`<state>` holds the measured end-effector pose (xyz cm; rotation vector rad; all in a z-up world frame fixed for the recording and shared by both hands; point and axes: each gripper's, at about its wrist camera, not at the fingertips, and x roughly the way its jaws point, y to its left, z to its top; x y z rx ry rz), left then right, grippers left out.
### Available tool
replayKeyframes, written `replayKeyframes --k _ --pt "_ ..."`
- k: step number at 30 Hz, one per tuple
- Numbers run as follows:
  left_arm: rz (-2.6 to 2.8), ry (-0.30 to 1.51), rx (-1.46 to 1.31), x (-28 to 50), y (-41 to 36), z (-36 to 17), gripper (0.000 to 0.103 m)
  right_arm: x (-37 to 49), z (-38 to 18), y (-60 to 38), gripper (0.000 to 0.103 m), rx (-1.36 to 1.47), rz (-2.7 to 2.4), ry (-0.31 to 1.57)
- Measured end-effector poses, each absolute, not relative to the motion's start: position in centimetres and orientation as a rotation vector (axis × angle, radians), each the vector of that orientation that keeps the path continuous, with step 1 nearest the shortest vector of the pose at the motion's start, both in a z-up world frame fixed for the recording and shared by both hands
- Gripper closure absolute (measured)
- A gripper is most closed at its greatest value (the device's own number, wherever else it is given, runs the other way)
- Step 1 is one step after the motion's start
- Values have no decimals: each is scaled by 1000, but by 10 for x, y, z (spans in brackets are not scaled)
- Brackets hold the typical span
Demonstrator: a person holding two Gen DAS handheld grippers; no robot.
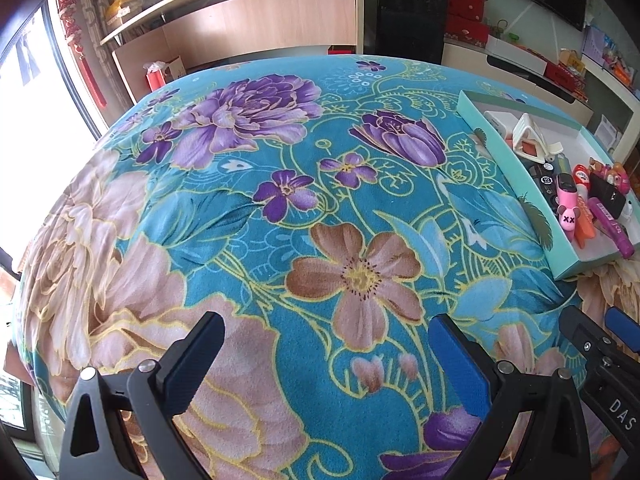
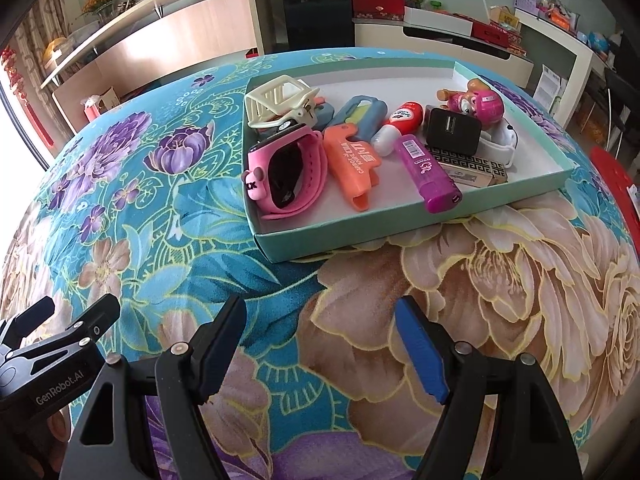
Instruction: Organize rigid objects
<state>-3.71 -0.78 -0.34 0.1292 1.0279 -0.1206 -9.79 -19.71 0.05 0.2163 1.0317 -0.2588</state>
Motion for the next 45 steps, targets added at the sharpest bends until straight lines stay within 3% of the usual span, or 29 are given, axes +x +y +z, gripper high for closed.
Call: replayKeyframes --k 45 --pt "-89 1017 180 -38 -11 -5 0 -93 -5 -197 25 218 -267 1056"
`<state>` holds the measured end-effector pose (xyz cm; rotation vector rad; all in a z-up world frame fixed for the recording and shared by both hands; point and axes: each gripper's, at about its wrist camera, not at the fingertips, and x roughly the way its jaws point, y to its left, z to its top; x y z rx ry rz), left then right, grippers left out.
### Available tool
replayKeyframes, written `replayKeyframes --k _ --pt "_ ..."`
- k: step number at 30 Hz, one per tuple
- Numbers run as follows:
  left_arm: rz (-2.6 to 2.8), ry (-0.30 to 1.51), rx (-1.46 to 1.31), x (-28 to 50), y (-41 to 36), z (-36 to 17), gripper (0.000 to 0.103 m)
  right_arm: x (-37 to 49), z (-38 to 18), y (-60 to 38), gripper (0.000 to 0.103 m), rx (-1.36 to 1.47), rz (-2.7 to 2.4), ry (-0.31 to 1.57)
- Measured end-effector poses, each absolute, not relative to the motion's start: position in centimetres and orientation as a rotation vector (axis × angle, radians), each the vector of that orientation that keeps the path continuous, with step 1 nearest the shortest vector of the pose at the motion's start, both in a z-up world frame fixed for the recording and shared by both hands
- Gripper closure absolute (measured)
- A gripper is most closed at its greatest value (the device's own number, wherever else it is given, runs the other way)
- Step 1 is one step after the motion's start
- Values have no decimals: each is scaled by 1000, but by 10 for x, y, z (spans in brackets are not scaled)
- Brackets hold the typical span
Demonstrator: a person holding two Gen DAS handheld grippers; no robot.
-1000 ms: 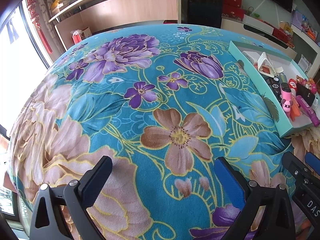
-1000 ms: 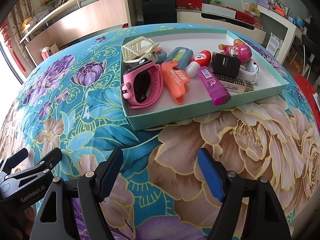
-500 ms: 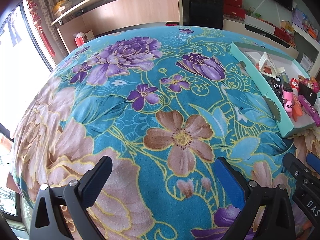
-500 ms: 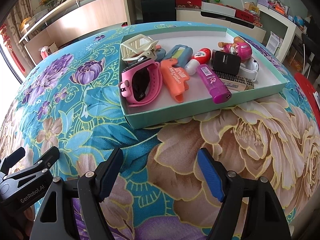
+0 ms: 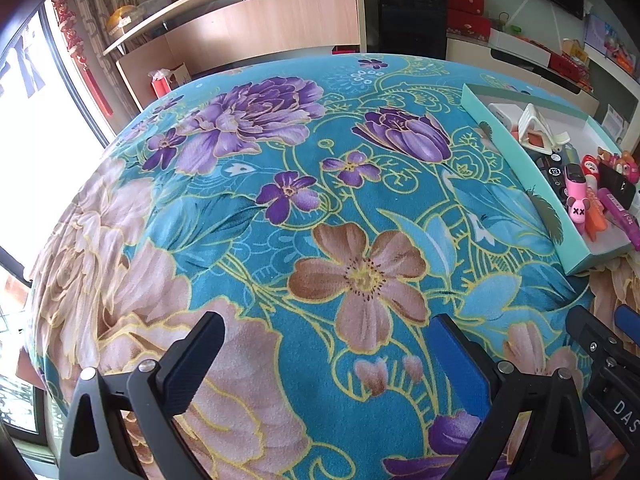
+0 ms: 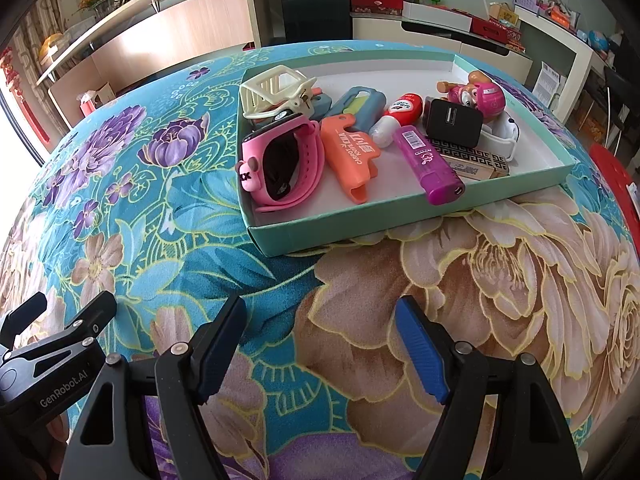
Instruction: Organize rigid objects
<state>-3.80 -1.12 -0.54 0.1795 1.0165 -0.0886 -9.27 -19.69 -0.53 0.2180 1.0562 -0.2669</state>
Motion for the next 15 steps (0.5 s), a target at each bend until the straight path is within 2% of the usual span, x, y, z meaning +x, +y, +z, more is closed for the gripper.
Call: replayKeyframes --k 15 --pt "-92 1008 191 -39 -13 -4 0 -92 -6 -197 25 218 -267 1057"
